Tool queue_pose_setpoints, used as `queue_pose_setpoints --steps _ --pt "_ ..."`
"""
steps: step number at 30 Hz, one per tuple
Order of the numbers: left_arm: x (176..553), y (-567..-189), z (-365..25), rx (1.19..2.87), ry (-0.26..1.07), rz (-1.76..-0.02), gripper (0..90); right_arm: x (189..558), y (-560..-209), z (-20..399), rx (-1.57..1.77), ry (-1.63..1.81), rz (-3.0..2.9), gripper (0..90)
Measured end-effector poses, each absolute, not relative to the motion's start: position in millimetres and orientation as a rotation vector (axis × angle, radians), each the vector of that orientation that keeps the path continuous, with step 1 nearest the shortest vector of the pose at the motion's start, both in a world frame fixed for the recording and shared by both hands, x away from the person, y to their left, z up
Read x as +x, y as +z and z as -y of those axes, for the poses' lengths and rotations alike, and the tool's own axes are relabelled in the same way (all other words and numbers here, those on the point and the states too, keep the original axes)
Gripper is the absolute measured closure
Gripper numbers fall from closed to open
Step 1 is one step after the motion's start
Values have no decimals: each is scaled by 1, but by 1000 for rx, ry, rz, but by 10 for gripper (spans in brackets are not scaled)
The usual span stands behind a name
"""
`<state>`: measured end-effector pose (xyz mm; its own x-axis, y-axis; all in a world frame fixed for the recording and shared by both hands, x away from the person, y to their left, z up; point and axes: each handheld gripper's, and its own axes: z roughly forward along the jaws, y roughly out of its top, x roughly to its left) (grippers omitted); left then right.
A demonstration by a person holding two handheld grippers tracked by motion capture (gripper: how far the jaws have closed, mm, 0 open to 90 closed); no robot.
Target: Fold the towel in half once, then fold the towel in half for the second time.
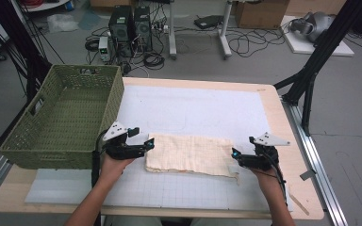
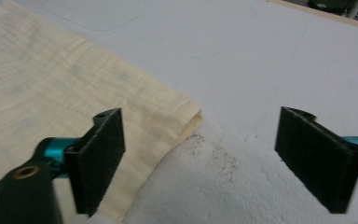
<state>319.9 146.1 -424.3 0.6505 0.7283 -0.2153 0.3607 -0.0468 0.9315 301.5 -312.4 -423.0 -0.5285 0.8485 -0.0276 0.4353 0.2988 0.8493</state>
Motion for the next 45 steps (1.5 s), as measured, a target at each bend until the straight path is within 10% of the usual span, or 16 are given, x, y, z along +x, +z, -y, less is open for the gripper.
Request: queue_pose_setpoints --steps 45 --pt "317 -435 -151 1674 368 -893 241 274 -423 316 1114 1161 -2050 112"
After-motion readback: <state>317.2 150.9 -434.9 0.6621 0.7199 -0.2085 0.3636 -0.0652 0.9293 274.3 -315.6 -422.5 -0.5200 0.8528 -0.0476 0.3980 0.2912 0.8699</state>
